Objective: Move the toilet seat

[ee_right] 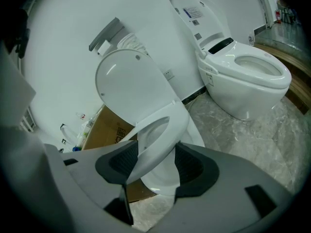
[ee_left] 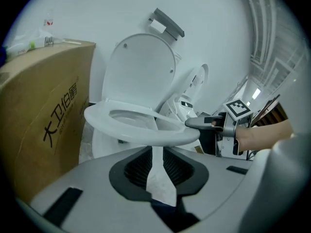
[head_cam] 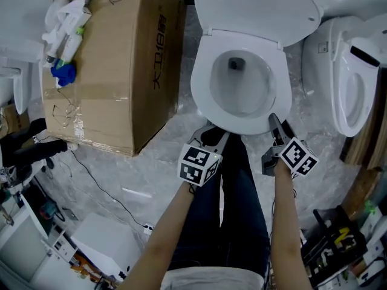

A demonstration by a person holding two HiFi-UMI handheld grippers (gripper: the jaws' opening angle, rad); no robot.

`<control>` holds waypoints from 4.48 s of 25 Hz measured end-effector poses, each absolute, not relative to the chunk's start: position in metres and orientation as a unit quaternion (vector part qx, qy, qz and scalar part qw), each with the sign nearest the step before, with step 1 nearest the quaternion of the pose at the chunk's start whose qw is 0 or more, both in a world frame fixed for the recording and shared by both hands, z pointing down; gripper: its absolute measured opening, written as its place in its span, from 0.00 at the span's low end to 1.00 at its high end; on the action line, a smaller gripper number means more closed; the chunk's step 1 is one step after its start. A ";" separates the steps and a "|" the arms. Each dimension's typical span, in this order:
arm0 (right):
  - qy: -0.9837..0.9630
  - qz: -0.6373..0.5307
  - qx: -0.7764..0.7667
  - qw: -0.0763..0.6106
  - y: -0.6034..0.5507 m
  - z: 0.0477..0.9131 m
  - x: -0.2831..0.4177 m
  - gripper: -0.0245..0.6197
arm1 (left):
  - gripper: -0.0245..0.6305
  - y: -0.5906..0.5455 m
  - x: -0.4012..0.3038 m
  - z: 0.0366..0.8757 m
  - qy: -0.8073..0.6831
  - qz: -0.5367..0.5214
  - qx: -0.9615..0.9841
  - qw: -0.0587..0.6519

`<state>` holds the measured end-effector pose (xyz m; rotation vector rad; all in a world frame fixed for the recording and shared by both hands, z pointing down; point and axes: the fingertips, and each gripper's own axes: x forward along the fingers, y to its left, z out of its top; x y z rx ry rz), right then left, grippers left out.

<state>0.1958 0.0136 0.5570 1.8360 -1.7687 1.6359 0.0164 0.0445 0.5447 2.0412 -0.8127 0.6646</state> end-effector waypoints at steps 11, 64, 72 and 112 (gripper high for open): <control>-0.584 0.533 0.612 0.024 0.004 0.546 0.199 0.43 | 0.06 0.033 0.023 0.527 -0.337 0.266 0.825 0.367; -0.695 0.289 0.641 0.151 -0.039 0.435 0.175 0.06 | 0.06 -0.068 0.041 0.431 -0.391 0.190 0.845 0.313; -0.691 0.280 0.653 0.131 -0.062 0.421 0.179 0.06 | 0.06 -0.095 0.042 0.419 -0.396 0.188 0.847 0.300; -0.725 0.255 0.631 0.105 -0.157 0.389 0.183 0.06 | 0.06 -0.185 0.052 0.385 -0.450 0.162 0.839 0.262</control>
